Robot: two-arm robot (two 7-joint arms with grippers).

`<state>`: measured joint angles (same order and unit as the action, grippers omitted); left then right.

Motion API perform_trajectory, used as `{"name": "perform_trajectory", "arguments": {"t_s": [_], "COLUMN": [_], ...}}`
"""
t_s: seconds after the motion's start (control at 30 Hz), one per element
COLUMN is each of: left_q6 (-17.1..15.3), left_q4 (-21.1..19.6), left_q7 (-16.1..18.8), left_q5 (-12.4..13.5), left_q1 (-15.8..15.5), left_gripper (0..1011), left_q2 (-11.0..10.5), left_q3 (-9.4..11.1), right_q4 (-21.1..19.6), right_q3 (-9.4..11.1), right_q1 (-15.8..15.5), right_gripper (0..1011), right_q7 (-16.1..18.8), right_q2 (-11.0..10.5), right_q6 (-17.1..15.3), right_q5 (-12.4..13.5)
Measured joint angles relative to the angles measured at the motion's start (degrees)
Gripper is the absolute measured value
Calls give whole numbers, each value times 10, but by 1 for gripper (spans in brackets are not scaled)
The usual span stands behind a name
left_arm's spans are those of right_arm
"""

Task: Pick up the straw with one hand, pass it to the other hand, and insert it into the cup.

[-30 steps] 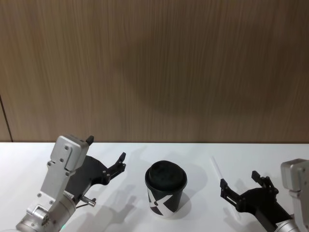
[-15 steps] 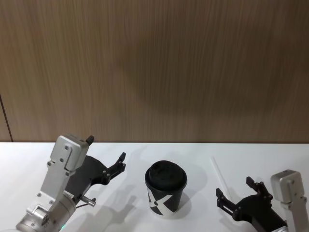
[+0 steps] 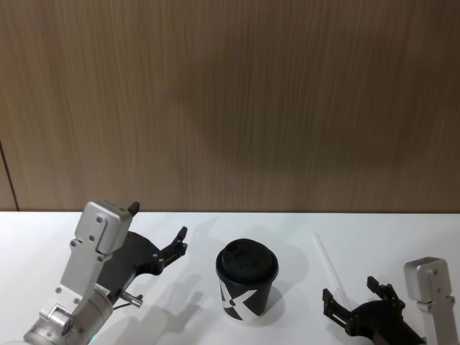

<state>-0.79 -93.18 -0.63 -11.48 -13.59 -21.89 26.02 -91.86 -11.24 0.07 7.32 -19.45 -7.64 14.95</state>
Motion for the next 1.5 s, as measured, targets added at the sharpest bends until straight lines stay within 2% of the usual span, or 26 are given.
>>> {"name": "perform_trajectory", "arguments": {"t_s": [0.23,0.57,1.5], "left_q6": [0,0,0], "left_q4": [0,0,0], "left_q7": [0,0,0], "left_q5": [0,0,0], "left_q1": [0,0,0], "left_gripper": [1003,1003,1003], "left_q2": [0,0,0], "left_q3": [0,0,0], "right_q4": [-5,-15,-20], "right_q3": [6,10,15], "right_q1": [-6,-12,-6], "right_gripper": [1001,1001,1001], "right_q7": [-3,0,24], "right_q2": [7,6,6], "right_q6": [-24,-50,-95], "right_q5": [8,8,7]}}
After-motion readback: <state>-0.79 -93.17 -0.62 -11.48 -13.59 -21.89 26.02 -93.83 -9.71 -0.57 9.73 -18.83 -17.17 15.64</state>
